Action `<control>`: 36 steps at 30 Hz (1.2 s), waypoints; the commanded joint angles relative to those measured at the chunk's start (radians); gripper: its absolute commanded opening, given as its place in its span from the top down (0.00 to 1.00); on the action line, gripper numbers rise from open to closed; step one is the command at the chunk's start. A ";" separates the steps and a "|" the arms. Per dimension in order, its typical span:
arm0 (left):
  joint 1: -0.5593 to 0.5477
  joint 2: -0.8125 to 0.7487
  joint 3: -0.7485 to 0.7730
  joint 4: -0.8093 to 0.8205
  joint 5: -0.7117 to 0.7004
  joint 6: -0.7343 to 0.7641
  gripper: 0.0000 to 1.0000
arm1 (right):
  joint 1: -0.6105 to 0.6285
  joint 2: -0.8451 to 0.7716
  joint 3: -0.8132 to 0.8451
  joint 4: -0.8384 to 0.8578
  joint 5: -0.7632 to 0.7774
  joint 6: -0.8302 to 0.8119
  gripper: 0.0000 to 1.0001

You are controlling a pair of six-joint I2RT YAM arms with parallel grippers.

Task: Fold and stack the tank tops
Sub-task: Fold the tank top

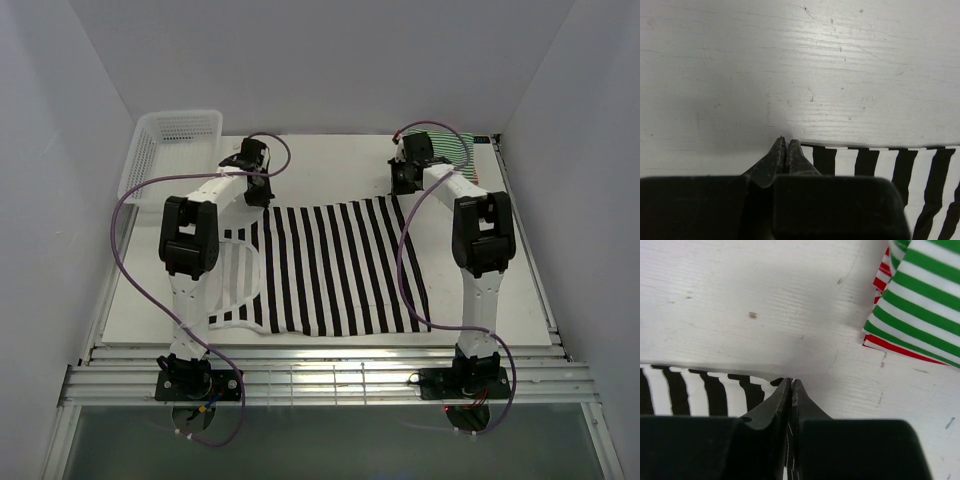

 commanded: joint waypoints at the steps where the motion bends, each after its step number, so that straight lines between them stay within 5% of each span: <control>1: -0.003 -0.184 0.004 0.056 -0.003 -0.007 1.00 | -0.001 -0.215 -0.078 0.151 -0.055 -0.039 0.92; 7: -0.004 -0.386 -0.082 0.112 0.042 -0.039 1.00 | -0.001 -0.529 -0.288 0.294 -0.071 -0.032 0.92; 15: -0.032 -0.853 -0.278 0.226 0.048 -0.064 1.00 | -0.001 -0.930 -0.429 0.239 -0.127 -0.032 0.92; 24: -0.046 -1.198 -0.269 0.229 0.305 -0.056 1.00 | 0.000 -1.361 -0.382 0.067 -0.210 0.013 0.92; 36: -0.046 -1.342 -0.218 0.226 0.379 -0.104 1.00 | 0.000 -1.426 -0.257 -0.022 -0.201 0.011 0.92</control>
